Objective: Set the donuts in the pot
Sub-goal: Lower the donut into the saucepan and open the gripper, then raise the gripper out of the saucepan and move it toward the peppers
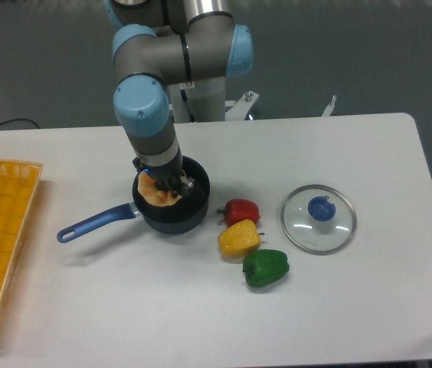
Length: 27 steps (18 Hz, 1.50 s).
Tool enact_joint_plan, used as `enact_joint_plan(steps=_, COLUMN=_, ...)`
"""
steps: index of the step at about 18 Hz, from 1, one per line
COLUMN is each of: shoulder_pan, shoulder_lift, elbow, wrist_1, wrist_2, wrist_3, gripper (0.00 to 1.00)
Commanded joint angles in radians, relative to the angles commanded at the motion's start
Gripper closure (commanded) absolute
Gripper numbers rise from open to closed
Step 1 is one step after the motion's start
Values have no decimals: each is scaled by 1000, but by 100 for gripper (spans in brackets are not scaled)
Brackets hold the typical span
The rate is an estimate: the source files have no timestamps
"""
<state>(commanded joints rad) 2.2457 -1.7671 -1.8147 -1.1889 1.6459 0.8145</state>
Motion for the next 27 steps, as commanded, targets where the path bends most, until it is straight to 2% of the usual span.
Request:
enact_joint_plan(steps=5, shoulder_pan=2, shoulder_lift=-17, elbow=-6, wrist_1=2, wrist_2=41, wrist_3=-3, gripper=73)
enact_joint_plan(steps=10, shoulder_pan=2, shoulder_lift=-46, elbow=-9, wrist_1=29, wrist_2=69, wrist_3=-8, gripper=72)
enact_joint_plan(steps=13, shoulder_pan=2, shoulder_lift=-52, elbow=-11, wrist_1=35, wrist_2=71, wrist_3=-9, gripper=67)
enact_joint_plan(steps=15, shoulder_pan=2, shoulder_lift=-52, elbow=-11, wrist_1=35, wrist_2=71, wrist_3=-8, gripper=56)
enact_joint_plan(steps=18, shoulder_pan=0, shoulder_lift=-58, elbow=-11, wrist_1=43, wrist_2=78, wrist_3=-8, gripper=28)
enact_joint_plan(steps=19, shoulder_pan=0, shoulder_lift=-58, elbow=-11, wrist_1=49, wrist_2=78, wrist_3=-8, gripper=24)
enact_joint_plan(steps=20, shoulder_pan=0, shoulder_lift=-57, elbow=-11, wrist_1=51, wrist_2=78, wrist_3=-6, gripper=20)
enact_joint_plan(steps=25, shoulder_pan=11, shoulder_lift=-54, elbow=17, wrist_1=51, wrist_2=77, wrist_3=-2, gripper=18)
enact_joint_plan(steps=27, shoulder_pan=23, shoulder_lift=-49, elbow=43, wrist_1=49, wrist_2=72, wrist_3=0, gripper=4)
